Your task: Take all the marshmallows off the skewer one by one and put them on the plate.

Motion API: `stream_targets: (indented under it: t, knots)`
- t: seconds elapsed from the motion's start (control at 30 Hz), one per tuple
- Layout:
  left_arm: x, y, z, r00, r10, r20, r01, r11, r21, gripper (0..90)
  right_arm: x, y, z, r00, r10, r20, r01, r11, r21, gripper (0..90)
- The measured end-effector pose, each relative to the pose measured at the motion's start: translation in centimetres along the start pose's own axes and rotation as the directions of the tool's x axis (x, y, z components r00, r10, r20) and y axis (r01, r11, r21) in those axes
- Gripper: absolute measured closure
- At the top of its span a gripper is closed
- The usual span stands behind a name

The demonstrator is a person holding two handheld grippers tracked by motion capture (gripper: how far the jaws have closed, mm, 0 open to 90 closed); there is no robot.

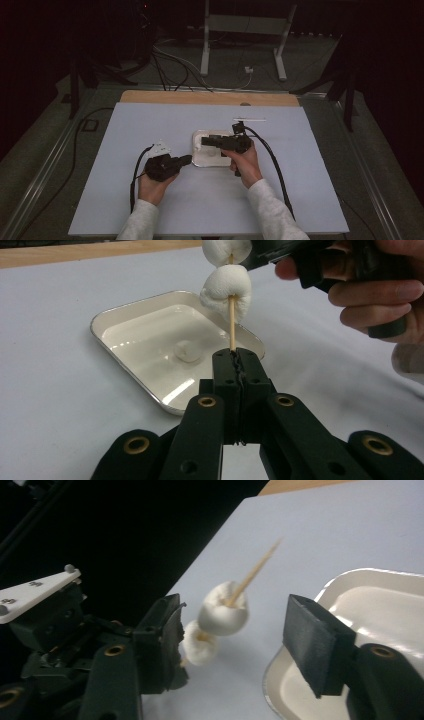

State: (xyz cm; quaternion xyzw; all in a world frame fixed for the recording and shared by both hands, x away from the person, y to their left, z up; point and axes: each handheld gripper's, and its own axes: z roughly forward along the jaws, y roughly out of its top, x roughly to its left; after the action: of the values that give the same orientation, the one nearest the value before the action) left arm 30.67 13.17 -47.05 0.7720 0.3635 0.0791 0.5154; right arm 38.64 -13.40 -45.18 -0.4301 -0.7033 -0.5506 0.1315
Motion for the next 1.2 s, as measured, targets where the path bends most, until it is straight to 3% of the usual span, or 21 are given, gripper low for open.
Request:
stream_targets:
  t: [0.13,0.17,0.2,0.37,0.57,1.0,1.1,1.17,1.2]
  knots:
    - [-0.1,0.0,0.1,1.0,0.005,0.006,-0.005,1.0,-0.002,90.0,-0.1,-0.1,0.4,0.9997,0.013,-0.019,-0.012,1.0,0.017,49.0]
    - [-0.1,0.0,0.1,1.0,0.007,0.005,-0.007,1.0,-0.002,90.0,-0.1,-0.1,0.5,0.9995,0.021,-0.024,-0.02,1.0,0.022,51.8]
    - [0.0,0.0,0.1,1.0,0.009,0.003,-0.009,1.0,0.001,90.0,-0.1,-0.2,0.7,0.9984,0.04,-0.039,-0.039,0.999,0.027,62.7]
    - [0.0,-0.1,0.1,0.9998,0.016,0.007,-0.016,0.9999,0.002,90.0,-0.1,-0.1,0.5,0.9985,0.043,-0.034,-0.043,0.999,0.026,72.4]
    - [-0.1,0.0,0.1,0.9994,0.032,0.012,-0.032,0.9995,0.002,90.0,0.2,0.2,-0.1,0.9998,0.019,-0.005,-0.019,1.0,0.006,76.2]
    - [0.0,-0.1,-0.3,0.9987,0.047,0.018,-0.047,0.9989,0.002,90.0,0.0,0.8,-0.8,0.999,0.043,-0.01,-0.043,0.999,-0.012,77.3]
    - [0.0,-0.3,-0.3,0.9978,0.066,0.004,-0.066,0.9974,0.029,90.0,-0.4,1.3,-1.8,0.9973,0.072,0.014,-0.071,0.995,-0.069,78.3]
    - [0.3,-0.5,-0.6,0.9987,0.051,0.005,-0.051,0.9983,0.029,90.0,-0.7,1.6,-2.4,0.9958,0.091,0.011,-0.089,0.992,-0.089,78.7]
    - [0.6,-0.7,-0.9,0.9989,0.044,-0.017,-0.043,0.9984,0.036,90.0,-1.1,2.1,-3.7,0.9955,0.09,0.03,-0.086,0.987,-0.134,79.0]
